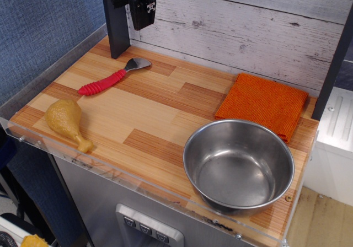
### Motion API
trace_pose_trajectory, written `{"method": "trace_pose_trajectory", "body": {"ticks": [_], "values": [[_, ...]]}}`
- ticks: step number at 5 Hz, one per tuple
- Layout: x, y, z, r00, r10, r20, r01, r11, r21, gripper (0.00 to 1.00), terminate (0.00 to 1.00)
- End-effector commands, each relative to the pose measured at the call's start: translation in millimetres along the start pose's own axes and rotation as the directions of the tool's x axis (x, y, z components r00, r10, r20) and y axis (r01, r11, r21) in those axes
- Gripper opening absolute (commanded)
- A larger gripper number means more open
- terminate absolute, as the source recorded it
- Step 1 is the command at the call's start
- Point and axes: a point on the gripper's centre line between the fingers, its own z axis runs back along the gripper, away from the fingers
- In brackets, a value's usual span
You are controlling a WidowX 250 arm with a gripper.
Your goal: Move the cloth next to the spoon.
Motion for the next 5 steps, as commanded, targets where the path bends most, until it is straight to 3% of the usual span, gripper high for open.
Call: {"method": "trace_pose_trajectory", "body": {"ticks": [1, 2, 3, 4, 5], "values": [[0, 0, 0, 1.0, 0.0, 0.0, 0.0, 1.0, 0.0, 1.0, 0.0], [25, -16, 3, 0.995, 0.092, 0.037, -0.088, 0.991, -0.097, 1.0, 0.0], [74, -44, 12, 0.994, 0.066, 0.092, -0.05, 0.985, -0.166, 1.0, 0.0], [101, -69, 10, 0.99, 0.055, 0.131, -0.026, 0.976, -0.215, 1.0, 0.0], [107, -100, -4, 0.994, -0.032, 0.102, 0.054, 0.974, -0.22, 1.0, 0.0]]}}
